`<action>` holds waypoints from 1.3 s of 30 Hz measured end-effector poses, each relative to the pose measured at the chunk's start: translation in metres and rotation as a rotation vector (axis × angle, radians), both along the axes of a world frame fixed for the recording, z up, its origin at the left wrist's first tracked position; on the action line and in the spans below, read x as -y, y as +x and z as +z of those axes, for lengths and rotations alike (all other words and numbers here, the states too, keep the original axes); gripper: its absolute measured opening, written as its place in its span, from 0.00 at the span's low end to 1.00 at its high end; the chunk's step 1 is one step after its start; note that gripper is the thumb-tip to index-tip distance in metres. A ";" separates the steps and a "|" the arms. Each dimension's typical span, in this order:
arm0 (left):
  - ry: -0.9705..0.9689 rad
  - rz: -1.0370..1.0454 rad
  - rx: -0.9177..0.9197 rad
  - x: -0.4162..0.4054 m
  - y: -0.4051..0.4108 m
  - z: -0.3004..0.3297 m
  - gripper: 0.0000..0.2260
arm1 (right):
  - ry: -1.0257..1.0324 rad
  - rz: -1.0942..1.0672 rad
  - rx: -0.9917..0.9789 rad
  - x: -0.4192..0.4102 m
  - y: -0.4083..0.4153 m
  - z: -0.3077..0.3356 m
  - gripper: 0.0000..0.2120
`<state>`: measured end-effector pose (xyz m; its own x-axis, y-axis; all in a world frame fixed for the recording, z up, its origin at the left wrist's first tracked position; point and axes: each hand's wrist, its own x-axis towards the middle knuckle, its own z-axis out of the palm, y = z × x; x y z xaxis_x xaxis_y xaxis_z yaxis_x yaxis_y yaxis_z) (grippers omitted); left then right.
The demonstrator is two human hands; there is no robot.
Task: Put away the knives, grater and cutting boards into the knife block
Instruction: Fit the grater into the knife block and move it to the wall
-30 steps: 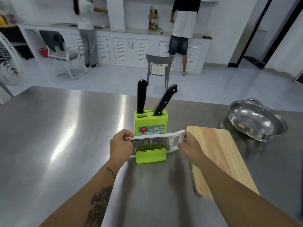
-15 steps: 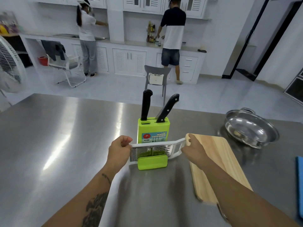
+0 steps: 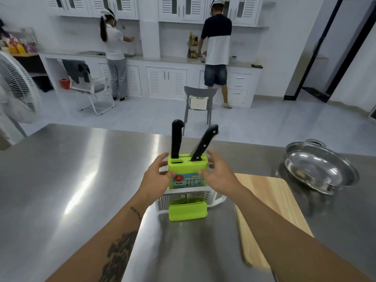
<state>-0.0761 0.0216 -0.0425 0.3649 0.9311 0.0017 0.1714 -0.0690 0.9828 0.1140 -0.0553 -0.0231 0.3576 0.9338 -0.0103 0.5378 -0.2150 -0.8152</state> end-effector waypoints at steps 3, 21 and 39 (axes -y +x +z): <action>-0.002 -0.002 -0.004 -0.002 0.009 -0.003 0.26 | 0.005 0.053 -0.073 -0.011 0.007 -0.006 0.30; 0.078 0.155 0.002 -0.007 -0.021 0.007 0.25 | 0.094 0.263 -0.206 -0.058 -0.005 0.006 0.20; 0.057 0.358 -0.039 -0.117 -0.314 0.013 0.28 | 0.052 0.499 -0.274 -0.210 -0.290 0.012 0.18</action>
